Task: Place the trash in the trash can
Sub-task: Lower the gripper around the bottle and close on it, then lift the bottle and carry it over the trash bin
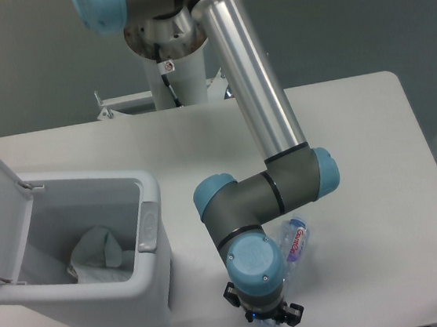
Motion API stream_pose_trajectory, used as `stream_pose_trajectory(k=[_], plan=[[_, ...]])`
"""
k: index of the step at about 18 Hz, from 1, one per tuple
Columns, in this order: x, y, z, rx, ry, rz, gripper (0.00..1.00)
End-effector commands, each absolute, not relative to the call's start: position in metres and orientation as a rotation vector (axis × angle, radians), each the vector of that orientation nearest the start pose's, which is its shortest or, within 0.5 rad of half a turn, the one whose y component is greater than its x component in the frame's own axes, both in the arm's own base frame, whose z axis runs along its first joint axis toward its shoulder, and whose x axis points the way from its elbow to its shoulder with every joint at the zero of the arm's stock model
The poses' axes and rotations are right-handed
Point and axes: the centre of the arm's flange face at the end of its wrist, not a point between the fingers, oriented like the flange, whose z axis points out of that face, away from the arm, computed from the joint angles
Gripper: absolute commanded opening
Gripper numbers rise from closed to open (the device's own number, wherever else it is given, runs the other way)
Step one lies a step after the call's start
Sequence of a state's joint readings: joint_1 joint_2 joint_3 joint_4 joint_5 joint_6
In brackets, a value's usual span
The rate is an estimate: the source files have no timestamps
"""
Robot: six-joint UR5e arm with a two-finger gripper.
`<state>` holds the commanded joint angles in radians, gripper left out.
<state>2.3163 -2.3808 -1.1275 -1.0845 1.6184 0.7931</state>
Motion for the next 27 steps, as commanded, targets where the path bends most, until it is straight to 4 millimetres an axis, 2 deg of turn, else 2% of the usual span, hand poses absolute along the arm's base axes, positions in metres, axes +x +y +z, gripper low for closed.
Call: stream_pose_trajectory(k=[2, 8, 11, 15, 19, 23, 27], plan=[[-0.452, 0.652, 0.252, -3.048, 0.036, 0.199, 0.16], [-0.488, 0.62, 0.329, -2.82, -0.063, 0.075, 0.15], [-0.496, 0.607, 0.368, -2.705, -0.106, 0.022, 0.15], [-0.503, 0.592, 0.438, -2.498, -0.199, -0.08, 0.15], [-0.488, 0.578, 0.514, -2.308, -0.215, -0.164, 0.15], [-0.459, 0.567, 0.577, -2.155, -0.173, -0.213, 0.15], [-0.424, 0.566, 0.616, -2.06, -0.107, -0.284, 0.15]])
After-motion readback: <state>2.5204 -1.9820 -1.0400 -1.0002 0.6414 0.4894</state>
